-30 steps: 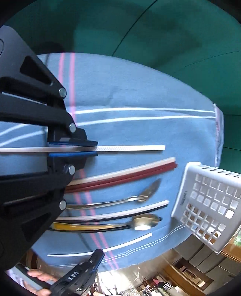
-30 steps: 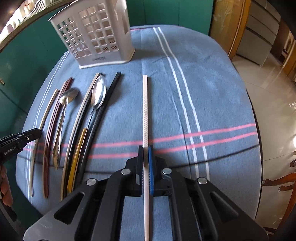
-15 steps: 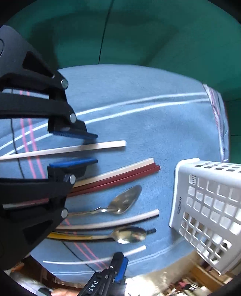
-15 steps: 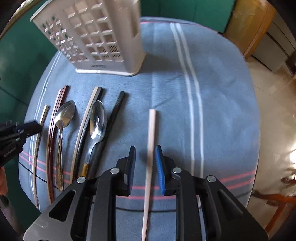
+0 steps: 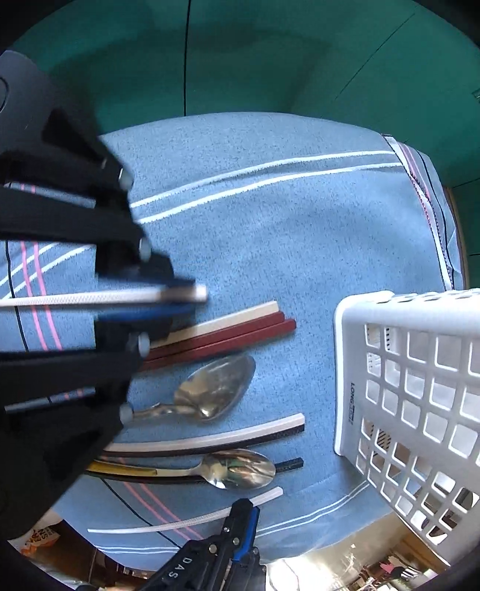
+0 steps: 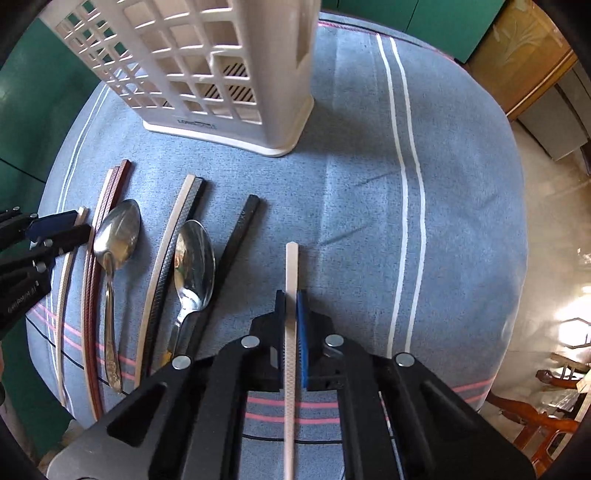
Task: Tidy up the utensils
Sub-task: 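Lift both held chopsticks up over the white utensil holder, then open both tools to drop the chopsticks into the white holder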
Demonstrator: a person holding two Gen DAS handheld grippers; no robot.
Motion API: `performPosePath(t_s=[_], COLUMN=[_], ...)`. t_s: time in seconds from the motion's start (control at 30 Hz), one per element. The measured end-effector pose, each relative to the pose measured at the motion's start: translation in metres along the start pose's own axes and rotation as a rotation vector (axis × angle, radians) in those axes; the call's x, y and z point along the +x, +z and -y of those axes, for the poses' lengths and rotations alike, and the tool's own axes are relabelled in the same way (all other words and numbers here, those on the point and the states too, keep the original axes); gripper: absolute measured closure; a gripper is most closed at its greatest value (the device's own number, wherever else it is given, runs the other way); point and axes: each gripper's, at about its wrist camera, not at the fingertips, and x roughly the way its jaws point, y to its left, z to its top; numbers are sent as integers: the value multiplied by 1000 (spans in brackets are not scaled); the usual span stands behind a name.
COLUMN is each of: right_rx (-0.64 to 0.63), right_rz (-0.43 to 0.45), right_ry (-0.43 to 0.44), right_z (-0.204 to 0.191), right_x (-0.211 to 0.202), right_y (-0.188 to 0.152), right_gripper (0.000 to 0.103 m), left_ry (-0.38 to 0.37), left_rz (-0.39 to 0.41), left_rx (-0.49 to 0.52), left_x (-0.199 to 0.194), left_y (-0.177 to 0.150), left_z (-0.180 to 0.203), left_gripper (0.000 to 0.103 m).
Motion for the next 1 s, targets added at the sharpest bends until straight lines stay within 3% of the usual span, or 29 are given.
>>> performPosePath(t_s=[0.1, 0.23, 0.53, 0.67, 0.83, 1.0], right_rx=[22, 40, 25, 31, 80, 136], right_rz=[35, 148, 498, 639, 854, 941], right_ry=[28, 58, 100, 140, 203, 151], right_z=[0, 15, 24, 30, 39, 45], right_x=[-16, -69, -220, -265, -328, -352], right_y=[-11, -26, -68, -76, -54, -14], right_gripper=[97, 97, 96, 96, 96, 96], left_ry=[-5, -27, -56, -96, -114, -110], left_rz=[21, 118, 529, 671, 824, 963], left_rx=[-10, -26, -17, -21, -49, -115], left_x=[-5, -51, -214, -267, -330, -373], left_y=[-16, -42, -75, -72, -41, -11], left_z=[-1, -10, -14, -16, -22, -34], left_gripper=[97, 97, 97, 97, 97, 97])
